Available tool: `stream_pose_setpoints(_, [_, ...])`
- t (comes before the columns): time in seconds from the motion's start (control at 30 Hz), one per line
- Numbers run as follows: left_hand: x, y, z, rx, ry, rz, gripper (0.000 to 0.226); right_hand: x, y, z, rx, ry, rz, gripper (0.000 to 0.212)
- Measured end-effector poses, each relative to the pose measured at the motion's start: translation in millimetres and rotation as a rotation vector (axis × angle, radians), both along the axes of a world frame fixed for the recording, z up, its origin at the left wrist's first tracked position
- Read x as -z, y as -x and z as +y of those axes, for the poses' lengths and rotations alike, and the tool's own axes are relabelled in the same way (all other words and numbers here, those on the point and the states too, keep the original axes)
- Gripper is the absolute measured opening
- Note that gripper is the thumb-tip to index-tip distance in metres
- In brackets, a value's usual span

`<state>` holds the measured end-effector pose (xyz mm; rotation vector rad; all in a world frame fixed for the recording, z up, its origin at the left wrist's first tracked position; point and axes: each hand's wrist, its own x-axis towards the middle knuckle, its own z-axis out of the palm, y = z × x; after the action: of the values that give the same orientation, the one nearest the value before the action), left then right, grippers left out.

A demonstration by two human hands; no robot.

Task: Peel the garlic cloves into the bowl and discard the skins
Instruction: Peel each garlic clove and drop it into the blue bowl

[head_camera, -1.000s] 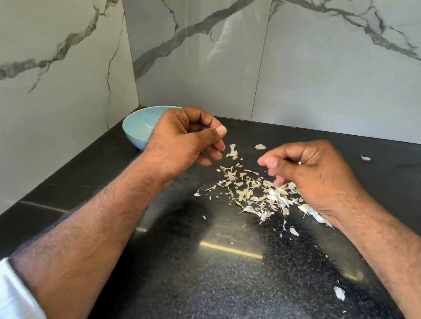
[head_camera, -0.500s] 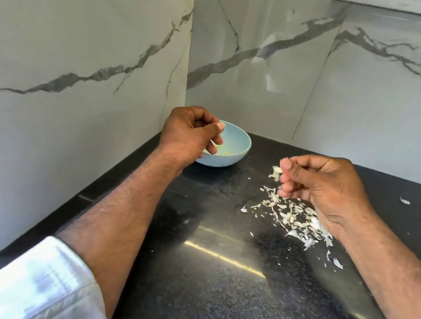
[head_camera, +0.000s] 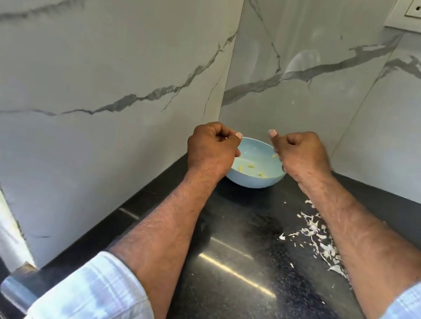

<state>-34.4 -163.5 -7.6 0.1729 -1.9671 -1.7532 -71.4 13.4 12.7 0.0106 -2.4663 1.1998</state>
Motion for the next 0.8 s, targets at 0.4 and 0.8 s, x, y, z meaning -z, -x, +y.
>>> stream_pose_setpoints(0.4, [1.7,-18.0,26.1,0.171,0.158,0.024,0.011,-20.9,-77.7,70.6,-0.308,0.392,-0.274,0.017])
stream_pose_setpoints(0.8, [30.4,-55.1,98.5,0.785,0.501,0.136,0.020,-0.9,-155.6,168.1,-0.191,-0.057,-0.109,0.027])
